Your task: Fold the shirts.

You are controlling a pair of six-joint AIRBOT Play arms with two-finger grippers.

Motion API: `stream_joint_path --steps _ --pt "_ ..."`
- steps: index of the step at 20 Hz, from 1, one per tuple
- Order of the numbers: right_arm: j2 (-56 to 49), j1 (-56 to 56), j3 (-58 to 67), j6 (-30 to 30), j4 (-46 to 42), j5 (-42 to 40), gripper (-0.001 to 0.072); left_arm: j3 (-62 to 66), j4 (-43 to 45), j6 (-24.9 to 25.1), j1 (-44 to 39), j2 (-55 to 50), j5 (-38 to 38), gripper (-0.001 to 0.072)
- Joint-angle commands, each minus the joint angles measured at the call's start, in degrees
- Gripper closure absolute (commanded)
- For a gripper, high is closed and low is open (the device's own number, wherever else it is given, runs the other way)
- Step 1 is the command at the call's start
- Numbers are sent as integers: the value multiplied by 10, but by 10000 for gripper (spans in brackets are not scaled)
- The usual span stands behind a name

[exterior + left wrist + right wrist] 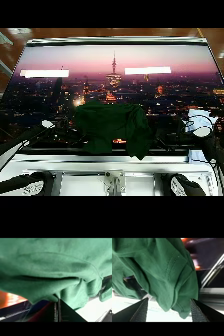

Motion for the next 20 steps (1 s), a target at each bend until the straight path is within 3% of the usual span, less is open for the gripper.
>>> stream_joint_path --steps 1,3,9,10,15,16,17,20 --pt "0 0 -8 -24 -30 18 77 1 -2 12 0 1 -11 667" --pt "0 0 -8 -19 -59 26 77 1 -2 14 0 1 -15 667" --pt "-26 0 -24 -21 -2 -37 83 1 -2 14 0 1 -15 667" --pt "-37 0 -24 -25 3 -43 163 1 -2 14 0 1 -16 667" --pt "-47 0 -24 -35 57 -105 168 1 -2 14 0 1 -16 667" --pt "-47 0 -24 -35 58 -108 234 1 -2 20 0 1 -16 667" --pt "-47 0 -24 -35 59 -109 409 1 -2 24 0 1 -15 667" --pt "-47 0 -24 -35 61 -113 475 1 -2 27 0 1 -6 667"
